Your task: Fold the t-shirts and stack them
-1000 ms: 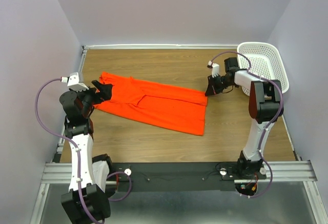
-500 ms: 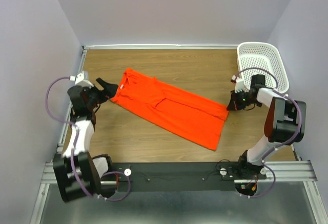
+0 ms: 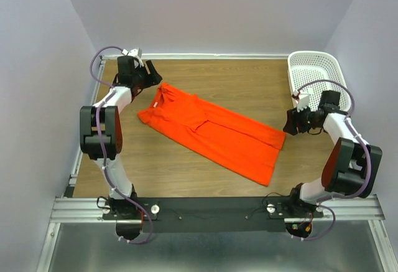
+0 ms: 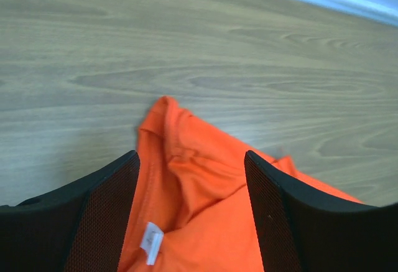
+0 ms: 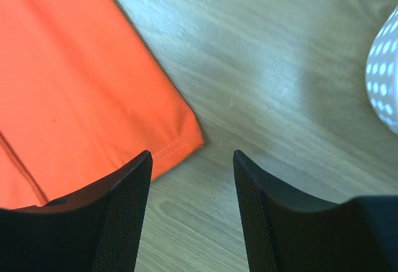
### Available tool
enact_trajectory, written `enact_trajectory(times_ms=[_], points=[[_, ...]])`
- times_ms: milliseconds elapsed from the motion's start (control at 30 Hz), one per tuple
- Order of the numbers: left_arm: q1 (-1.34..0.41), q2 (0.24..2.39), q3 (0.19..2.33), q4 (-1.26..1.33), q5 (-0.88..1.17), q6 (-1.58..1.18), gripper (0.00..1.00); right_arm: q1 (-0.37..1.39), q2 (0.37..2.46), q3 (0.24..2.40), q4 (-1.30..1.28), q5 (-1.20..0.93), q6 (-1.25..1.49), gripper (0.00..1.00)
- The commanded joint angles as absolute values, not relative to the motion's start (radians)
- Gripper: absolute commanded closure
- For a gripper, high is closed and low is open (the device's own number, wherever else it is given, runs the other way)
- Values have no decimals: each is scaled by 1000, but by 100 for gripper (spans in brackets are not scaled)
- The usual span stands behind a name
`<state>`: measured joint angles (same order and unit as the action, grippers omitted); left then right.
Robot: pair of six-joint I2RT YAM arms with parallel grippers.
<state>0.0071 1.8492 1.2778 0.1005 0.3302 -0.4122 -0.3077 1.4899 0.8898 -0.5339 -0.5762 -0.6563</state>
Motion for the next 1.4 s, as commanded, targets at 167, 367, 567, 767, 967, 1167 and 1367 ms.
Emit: enact_trajectory(times_ms=[167,367,567,767,967,1167,1367], points=[[2,2035,1445,-116,285,-275,28,-313,1485,954,-597,-767,-657,37],[-35,2144,1577,-202,330,-242,30,-313,1529,946,-600,-787,-664,37],[-37,2233,1679,-293,298,-235,38,-313,1539,945,-600,-772,-663,37],[-37,2281,1738,-347,238,-233,61,-311,1568,960,-597,-729,-653,37],[-35,2312,1784,-360,233,-244,84,-313,1578,953,-592,-704,-652,37],[-35,2384,1906,-406,255,-241,86,-313,1617,953,-575,-664,-669,37],[-28,2514,2136,-497,216,-255,84,-313,1583,933,-577,-712,-703,38]])
